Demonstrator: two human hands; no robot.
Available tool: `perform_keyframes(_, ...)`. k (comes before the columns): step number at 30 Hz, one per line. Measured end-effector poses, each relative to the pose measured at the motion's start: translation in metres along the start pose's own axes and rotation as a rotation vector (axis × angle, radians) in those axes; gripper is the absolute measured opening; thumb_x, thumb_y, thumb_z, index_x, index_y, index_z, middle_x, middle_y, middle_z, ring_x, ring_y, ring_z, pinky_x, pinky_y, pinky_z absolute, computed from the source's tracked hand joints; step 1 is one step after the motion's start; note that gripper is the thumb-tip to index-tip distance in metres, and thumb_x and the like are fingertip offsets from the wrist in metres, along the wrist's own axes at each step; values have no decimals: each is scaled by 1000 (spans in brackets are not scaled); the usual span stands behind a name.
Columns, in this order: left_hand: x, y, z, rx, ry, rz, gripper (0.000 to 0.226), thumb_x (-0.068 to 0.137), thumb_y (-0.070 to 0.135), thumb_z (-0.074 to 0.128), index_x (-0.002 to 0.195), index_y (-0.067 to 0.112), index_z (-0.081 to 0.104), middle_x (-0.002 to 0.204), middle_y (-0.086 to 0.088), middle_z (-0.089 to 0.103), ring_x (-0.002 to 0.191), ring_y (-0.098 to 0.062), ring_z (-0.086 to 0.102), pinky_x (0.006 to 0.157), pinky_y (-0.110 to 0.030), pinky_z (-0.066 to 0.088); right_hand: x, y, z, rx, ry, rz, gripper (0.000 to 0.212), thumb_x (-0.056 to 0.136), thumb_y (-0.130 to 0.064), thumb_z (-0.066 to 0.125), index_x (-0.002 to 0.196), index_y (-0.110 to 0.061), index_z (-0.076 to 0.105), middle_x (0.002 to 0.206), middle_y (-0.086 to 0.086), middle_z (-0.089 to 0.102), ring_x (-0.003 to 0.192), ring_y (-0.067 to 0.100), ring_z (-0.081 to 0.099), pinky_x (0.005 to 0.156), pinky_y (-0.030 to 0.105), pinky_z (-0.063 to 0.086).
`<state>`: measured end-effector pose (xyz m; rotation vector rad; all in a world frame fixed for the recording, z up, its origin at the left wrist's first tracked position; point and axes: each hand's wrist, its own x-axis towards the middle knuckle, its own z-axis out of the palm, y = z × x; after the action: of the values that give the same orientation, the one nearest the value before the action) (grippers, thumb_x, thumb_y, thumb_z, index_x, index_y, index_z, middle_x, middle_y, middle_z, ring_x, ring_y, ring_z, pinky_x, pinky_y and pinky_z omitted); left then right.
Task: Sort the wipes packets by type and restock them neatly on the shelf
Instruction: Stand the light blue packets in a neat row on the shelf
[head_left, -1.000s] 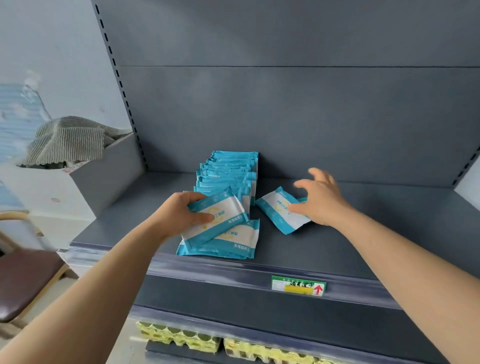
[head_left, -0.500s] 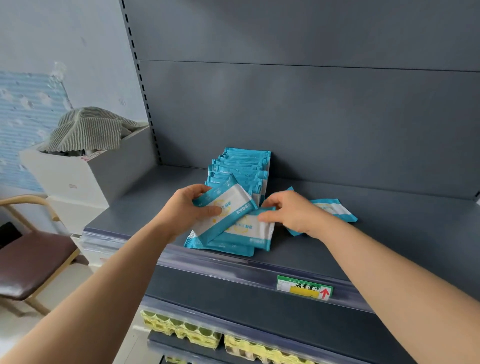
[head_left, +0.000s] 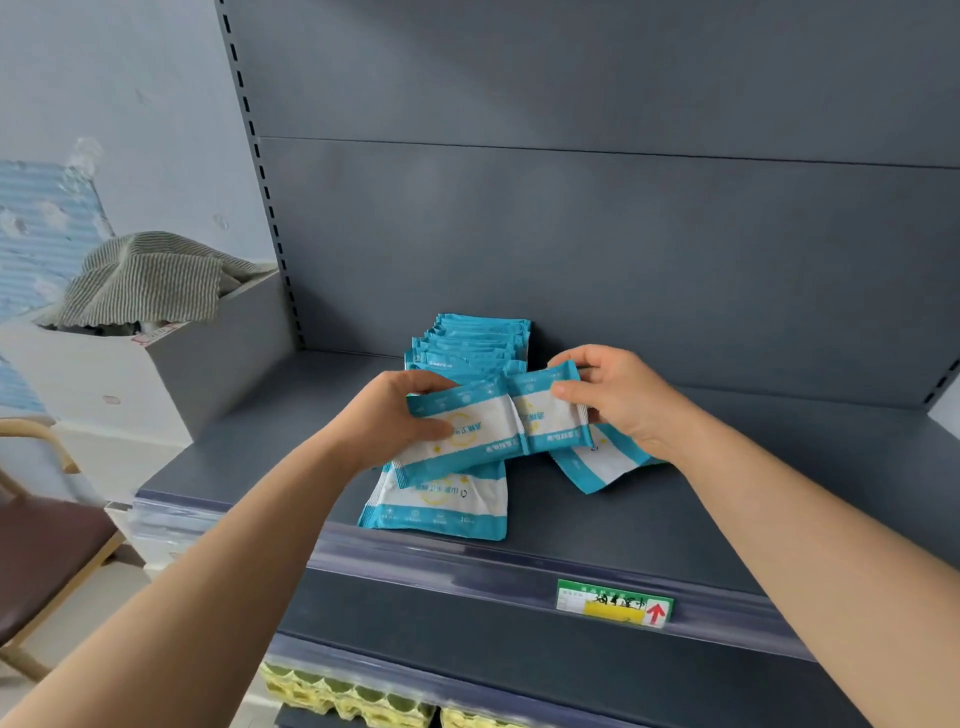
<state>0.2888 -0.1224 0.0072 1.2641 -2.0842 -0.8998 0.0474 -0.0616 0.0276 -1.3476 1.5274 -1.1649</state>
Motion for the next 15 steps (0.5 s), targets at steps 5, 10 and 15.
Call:
perform_keyframes(5, 15, 5, -10, -36, -38, 68, 57, 75, 16, 81, 123, 32, 54, 108, 16, 56, 97, -5, 60, 73, -15, 51, 2, -14, 12, 74, -18, 34, 17, 91, -1, 57, 106, -6, 63, 98, 9, 71, 79, 14, 68, 65, 23, 56)
perform_keyframes(10, 27, 0, -25, -28, -101, 83, 42, 77, 18, 80, 116, 23, 65, 108, 10, 67, 84, -1, 66, 66, -11, 51, 1, -18, 22, 107, 82, 61, 13, 92, -4, 58, 99, -12, 65, 103, 11, 71, 89, 21, 67, 84, 40, 56)
perform_keyframes(15, 30, -4, -24, -138, -51, 52, 28, 77, 22, 80, 99, 25, 63, 93, 13, 69, 78, -4, 67, 69, -18, 55, -9, -18, 32, 244, 12, 129, 17, 94, -8, 54, 108, -11, 64, 105, 7, 71, 95, 21, 68, 89, 41, 55)
